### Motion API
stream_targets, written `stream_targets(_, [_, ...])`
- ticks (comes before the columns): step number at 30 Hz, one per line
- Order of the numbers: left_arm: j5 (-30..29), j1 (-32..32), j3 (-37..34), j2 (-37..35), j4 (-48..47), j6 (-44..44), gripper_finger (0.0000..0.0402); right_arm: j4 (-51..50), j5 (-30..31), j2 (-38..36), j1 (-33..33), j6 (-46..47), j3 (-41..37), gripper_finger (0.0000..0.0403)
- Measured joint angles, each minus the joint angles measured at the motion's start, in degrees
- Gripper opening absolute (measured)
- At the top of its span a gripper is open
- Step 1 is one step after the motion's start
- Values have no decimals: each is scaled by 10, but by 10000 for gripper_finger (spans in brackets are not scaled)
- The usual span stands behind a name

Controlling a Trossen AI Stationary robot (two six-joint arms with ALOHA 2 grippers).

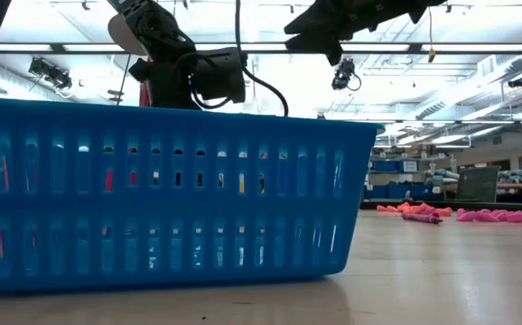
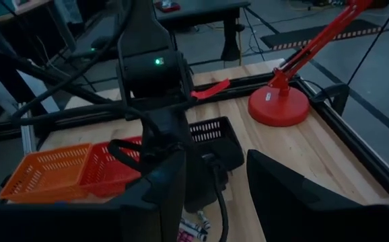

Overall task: Sort crayons
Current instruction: Put the black crayon into the black bin

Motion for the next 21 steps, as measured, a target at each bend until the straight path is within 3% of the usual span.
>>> stream_targets(21, [23, 45, 55, -41, -7, -158, 17, -3, 2, 0, -16, -37, 0, 162])
